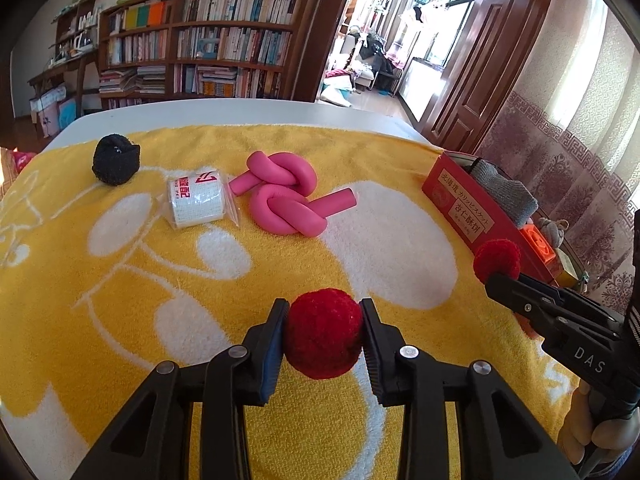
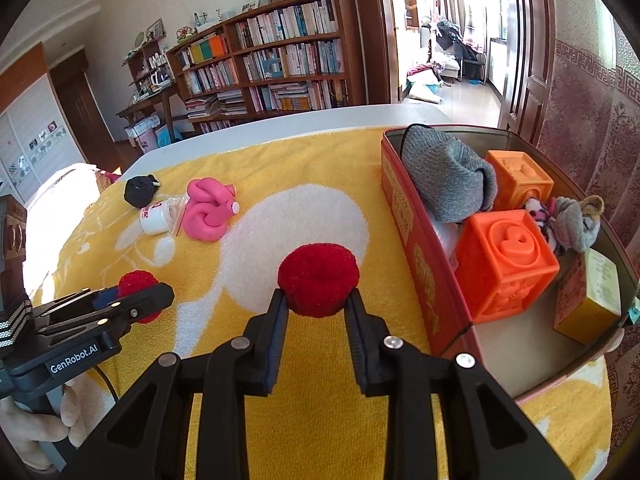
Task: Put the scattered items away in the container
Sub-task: 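Grasp a red pompom with the left gripper while the right grasps another red pompom, then carry both red pompoms over the tin and open the left gripper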
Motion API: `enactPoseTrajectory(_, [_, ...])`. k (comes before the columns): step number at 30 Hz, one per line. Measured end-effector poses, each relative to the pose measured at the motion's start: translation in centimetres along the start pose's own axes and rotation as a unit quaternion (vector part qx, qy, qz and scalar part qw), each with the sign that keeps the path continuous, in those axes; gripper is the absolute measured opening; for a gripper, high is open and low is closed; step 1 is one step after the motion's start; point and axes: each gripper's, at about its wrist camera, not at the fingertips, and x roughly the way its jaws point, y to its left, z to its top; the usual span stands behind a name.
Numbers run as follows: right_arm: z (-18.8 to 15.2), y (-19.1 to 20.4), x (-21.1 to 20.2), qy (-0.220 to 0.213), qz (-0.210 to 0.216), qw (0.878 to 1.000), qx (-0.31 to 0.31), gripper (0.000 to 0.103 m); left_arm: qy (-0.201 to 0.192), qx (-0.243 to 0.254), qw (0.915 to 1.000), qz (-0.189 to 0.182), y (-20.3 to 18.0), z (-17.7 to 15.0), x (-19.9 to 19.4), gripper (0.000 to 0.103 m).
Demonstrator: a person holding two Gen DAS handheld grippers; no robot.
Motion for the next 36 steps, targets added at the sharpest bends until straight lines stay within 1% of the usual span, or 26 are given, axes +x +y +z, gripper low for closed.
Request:
enactPoseTrajectory(6, [0.8, -1.0, -2.6, -0.029, 0.003, 1.0, 0.011, 0.032, -0.01, 0.015, 0.9998, -0.009, -2.0, 0.5, -0.7, 0.037])
enactPoseTrajectory(12, [1.4, -3.0, -5.1, -0.057, -0.006, 0.998, 0.03, 0.032, -0.021, 0.041, 0.9986, -0.024, -5.0, 1.4, -1.6, 0.037])
enactPoseTrajectory(18, [1.7, -6.0, -7.1, -0.076, -0.023, 0.995, 0.055, 0.032, -0.028, 0.058, 0.9963, -0.056, -8.3, 2.5, -2.1, 0.037])
enactPoseTrajectory(23, [1.8, -8.7, -8.6, -0.092, -0.041, 0.992, 0.077, 0.032, -0.031, 0.078, 0.9932, -0.08, -11.7, 3.3, -1.8, 0.037])
enactPoseTrajectory(29, [1.7, -11.3, -9.6, -0.101, -0.052, 0.989, 0.096, 0.032, -0.029, 0.108, 0.9881, -0.105, -16.0, 3.9, -1.0, 0.037])
enactPoseTrajectory(36, [1.5, -13.0, -9.7, -0.101, -0.054, 0.988, 0.108, 0.032, -0.02, 0.133, 0.9831, -0.125, -19.8, 4.4, 0.5, 0.037])
